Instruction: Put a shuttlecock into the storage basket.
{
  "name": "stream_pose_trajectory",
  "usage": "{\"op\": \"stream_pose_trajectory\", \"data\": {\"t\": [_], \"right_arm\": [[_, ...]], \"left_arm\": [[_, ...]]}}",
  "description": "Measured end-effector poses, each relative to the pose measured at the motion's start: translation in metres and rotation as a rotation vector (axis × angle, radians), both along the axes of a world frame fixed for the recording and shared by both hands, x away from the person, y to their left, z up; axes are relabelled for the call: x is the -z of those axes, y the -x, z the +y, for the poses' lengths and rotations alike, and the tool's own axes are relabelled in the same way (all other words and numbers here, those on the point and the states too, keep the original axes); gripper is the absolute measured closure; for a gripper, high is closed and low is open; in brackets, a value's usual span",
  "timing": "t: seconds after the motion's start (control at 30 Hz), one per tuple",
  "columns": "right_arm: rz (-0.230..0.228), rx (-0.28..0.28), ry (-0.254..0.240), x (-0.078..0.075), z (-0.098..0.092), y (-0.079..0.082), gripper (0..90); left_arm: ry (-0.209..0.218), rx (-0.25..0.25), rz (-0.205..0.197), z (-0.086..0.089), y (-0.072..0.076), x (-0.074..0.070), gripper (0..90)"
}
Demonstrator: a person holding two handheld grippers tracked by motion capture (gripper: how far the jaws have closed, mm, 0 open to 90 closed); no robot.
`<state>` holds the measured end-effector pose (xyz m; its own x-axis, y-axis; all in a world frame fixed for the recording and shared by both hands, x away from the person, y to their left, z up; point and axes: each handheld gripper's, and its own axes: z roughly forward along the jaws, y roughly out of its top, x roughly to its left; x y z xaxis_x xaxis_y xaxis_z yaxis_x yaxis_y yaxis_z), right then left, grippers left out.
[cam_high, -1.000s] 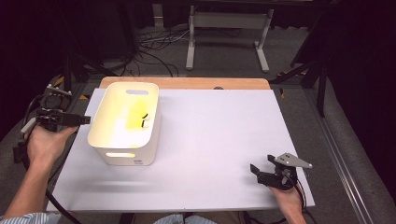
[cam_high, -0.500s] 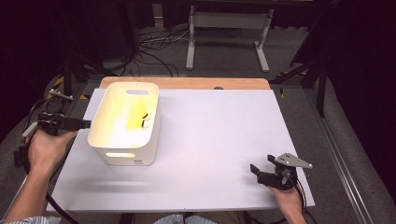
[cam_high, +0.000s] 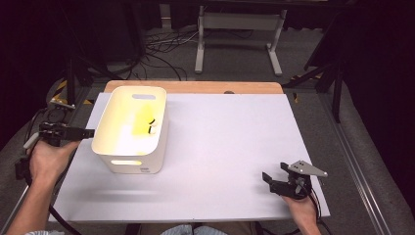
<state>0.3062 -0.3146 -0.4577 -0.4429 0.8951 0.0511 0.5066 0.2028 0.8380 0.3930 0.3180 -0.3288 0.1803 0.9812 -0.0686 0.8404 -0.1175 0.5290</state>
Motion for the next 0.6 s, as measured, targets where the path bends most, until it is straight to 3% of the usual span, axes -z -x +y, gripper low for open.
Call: {"op": "stream_pose_trajectory", "data": {"t": [0.6], "right_arm": [[0.0, 0.001, -0.001, 0.0, 0.0, 0.0, 17.2]], "left_arm": [[0.013, -0.014, 0.011, 0.002, 0.007, 0.014, 42.5]]}}
